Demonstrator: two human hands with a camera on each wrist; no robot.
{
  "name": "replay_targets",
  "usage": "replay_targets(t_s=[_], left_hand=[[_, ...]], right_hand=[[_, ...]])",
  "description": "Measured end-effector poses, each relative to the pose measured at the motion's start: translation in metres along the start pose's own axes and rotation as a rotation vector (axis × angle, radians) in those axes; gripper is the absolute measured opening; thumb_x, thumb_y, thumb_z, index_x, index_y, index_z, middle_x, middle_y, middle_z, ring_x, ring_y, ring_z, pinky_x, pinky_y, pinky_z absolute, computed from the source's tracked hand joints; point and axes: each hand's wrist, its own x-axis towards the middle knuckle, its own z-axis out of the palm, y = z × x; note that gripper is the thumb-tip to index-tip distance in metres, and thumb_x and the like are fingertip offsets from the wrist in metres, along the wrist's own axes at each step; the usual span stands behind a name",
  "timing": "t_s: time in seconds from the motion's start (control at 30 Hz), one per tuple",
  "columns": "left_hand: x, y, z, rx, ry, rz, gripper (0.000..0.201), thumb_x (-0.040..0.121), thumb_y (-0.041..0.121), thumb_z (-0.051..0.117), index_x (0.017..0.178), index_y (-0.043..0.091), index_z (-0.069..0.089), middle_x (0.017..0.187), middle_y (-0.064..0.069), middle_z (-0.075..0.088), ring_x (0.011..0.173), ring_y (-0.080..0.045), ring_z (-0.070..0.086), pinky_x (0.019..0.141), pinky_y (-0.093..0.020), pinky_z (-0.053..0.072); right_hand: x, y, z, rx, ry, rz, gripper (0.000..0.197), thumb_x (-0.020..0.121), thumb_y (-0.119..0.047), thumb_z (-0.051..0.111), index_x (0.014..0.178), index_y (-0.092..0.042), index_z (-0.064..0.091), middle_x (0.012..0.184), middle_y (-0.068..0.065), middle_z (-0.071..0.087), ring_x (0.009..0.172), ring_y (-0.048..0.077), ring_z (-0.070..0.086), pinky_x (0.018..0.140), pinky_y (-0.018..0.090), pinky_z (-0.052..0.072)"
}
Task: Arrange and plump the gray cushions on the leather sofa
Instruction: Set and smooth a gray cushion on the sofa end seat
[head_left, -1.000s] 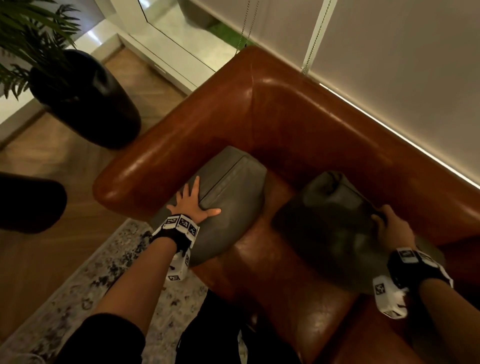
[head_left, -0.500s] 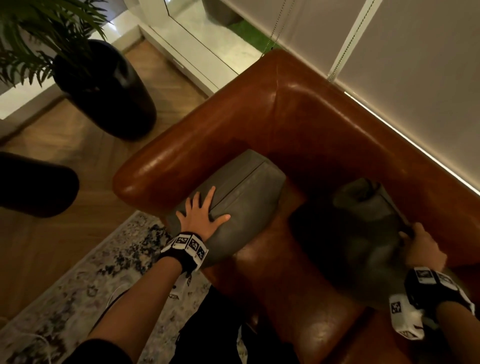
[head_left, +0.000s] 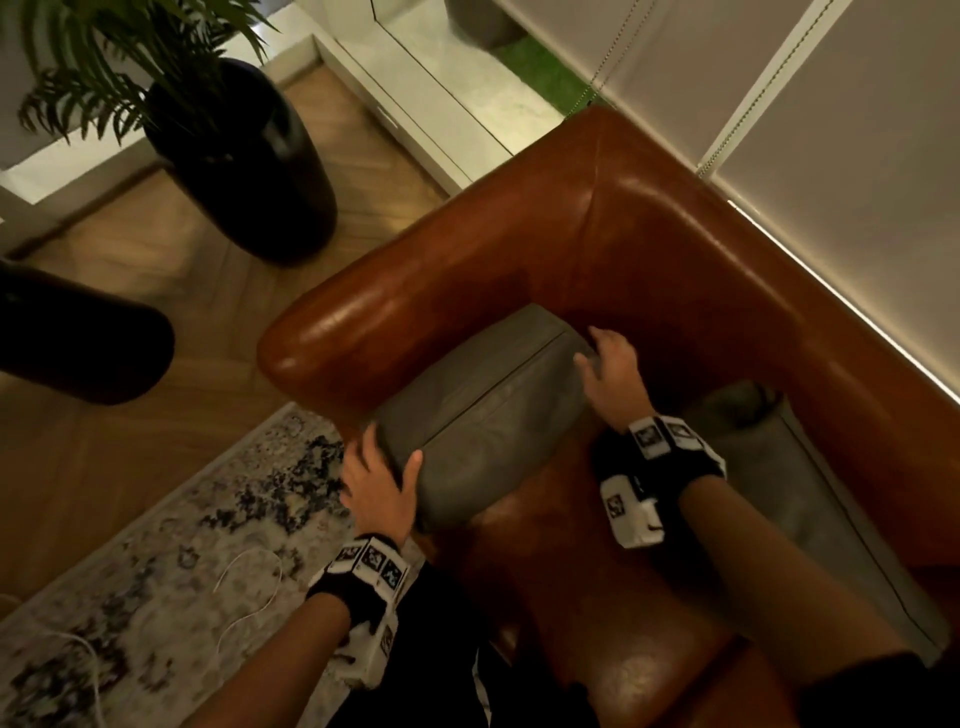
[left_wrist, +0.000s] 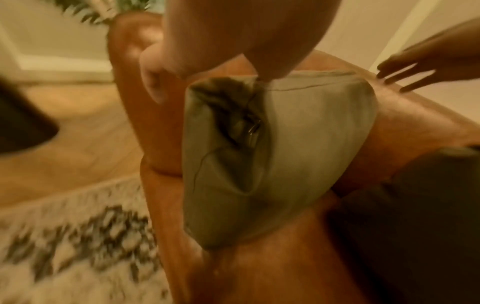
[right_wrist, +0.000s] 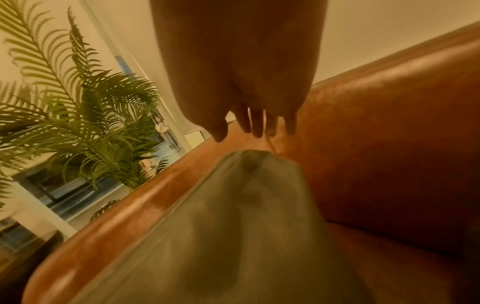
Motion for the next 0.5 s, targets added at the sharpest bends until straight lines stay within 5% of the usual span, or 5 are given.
replay_targets(t_s=[0.1, 0.2, 0.37, 0.43, 0.5], left_hand=[[-0.004, -0.019, -0.002, -0.436, -0.151, -0.301, 0.069, 0.079, 0.062, 0.050, 0.116, 0.004, 0.048, 0.119, -0.017, 0.054, 0.111, -0.034, 0.052, 0.099, -0.045, 0.043], [0.001, -0.018, -0.007, -0.634, -0.380, -0.349, 0.051, 0.082, 0.058, 0.053, 0.087, 0.007, 0.058, 0.101, -0.015, 0.061, 0.107, -0.038, 0.058, 0.097, -0.052, 0.046], [0.017, -0.023, -0.042, -0.928, -0.157, -0.413, 0.041, 0.098, 0.036, 0.037, 0.106, 0.005, 0.063, 0.099, -0.012, 0.064, 0.094, -0.027, 0.058, 0.088, -0.038, 0.045], [0.029, -0.031, -0.049, -0.876, -0.159, -0.381, 0.037, 0.099, 0.029, 0.037, 0.109, 0.004, 0.063, 0.109, -0.018, 0.064, 0.095, -0.028, 0.059, 0.087, -0.039, 0.047], [0.037, -0.037, -0.042, -0.663, -0.255, -0.334, 0.026, 0.099, 0.016, 0.038, 0.109, 0.008, 0.060, 0.115, -0.021, 0.063, 0.082, -0.026, 0.058, 0.072, -0.032, 0.049]], right_hand=[[0.023, -0.027, 0.018, 0.073, -0.146, 0.172, 0.063, 0.097, -0.040, 0.040, 0.142, 0.001, 0.028, 0.146, 0.024, 0.032, 0.136, 0.037, 0.030, 0.111, 0.041, 0.025], [0.028, -0.036, 0.016, 0.038, -0.152, 0.299, 0.059, 0.095, -0.045, 0.041, 0.129, 0.004, 0.044, 0.133, 0.024, 0.047, 0.123, 0.040, 0.043, 0.101, 0.043, 0.034], [0.015, -0.035, -0.011, 0.624, -0.198, 0.374, 0.034, 0.096, -0.022, 0.035, 0.085, -0.007, 0.063, 0.086, 0.013, 0.061, 0.079, 0.026, 0.057, 0.077, 0.034, 0.039], [0.005, -0.024, -0.009, 0.719, -0.262, 0.406, 0.031, 0.096, -0.017, 0.037, 0.088, -0.006, 0.065, 0.093, 0.015, 0.066, 0.084, 0.029, 0.061, 0.078, 0.038, 0.046], [-0.001, 0.004, 0.010, 0.629, -0.378, 0.417, 0.028, 0.097, -0.009, 0.039, 0.106, -0.003, 0.064, 0.115, 0.023, 0.063, 0.100, 0.035, 0.061, 0.087, 0.045, 0.049]])
